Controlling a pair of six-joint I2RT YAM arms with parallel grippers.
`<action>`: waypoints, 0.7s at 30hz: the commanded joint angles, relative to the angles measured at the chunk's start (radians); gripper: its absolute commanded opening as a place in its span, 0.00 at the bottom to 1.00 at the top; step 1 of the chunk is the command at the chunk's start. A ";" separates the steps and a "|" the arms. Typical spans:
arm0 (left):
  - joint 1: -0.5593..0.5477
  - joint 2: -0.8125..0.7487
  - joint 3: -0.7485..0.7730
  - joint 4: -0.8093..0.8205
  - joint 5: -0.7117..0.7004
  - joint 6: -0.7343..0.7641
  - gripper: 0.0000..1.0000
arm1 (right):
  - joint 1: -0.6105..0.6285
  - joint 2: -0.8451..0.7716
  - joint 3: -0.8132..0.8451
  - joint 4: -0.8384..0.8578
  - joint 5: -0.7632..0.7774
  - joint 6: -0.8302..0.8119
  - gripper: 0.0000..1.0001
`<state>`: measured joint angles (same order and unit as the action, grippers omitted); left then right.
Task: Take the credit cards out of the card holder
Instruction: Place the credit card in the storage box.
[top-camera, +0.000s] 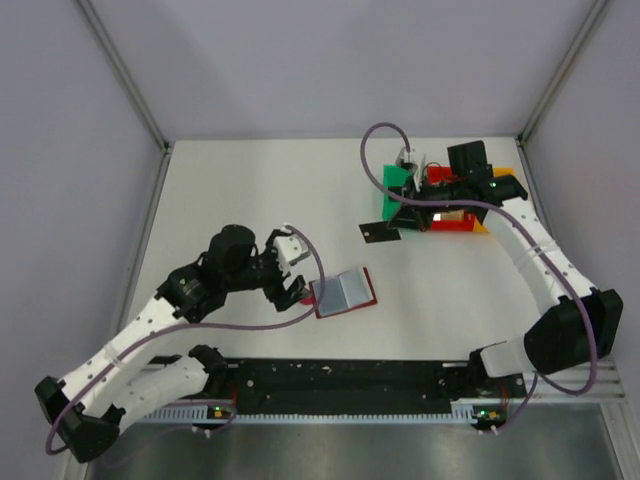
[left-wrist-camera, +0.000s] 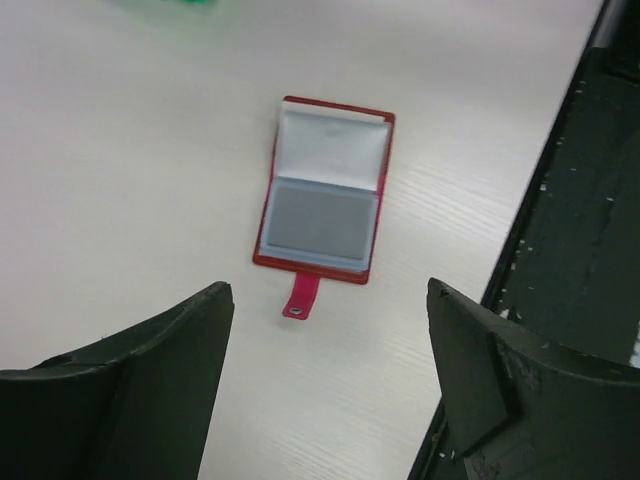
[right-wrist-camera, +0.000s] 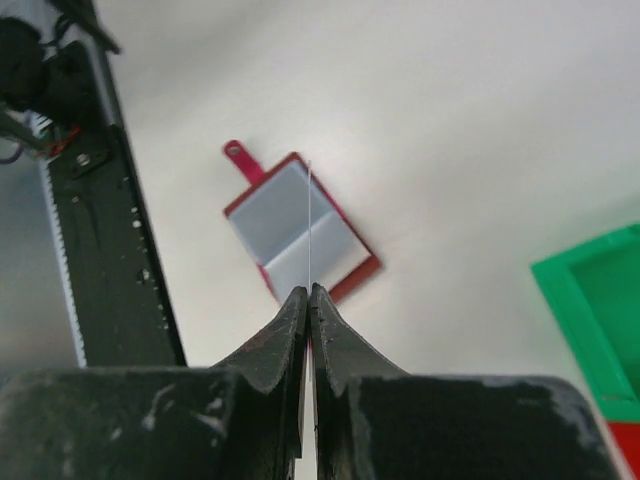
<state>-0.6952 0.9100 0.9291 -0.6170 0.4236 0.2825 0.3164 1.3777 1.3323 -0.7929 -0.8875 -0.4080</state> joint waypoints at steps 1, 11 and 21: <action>0.005 -0.127 -0.172 0.256 -0.261 -0.150 0.83 | -0.135 0.112 0.109 0.017 0.100 0.000 0.00; 0.003 -0.227 -0.363 0.416 -0.322 -0.224 0.83 | -0.269 0.464 0.389 0.060 0.254 0.052 0.00; 0.003 -0.192 -0.339 0.358 -0.307 -0.244 0.83 | -0.284 0.719 0.590 0.123 0.196 0.204 0.00</action>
<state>-0.6937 0.7136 0.5606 -0.2848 0.1146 0.0620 0.0360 2.0373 1.8328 -0.7181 -0.6514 -0.2798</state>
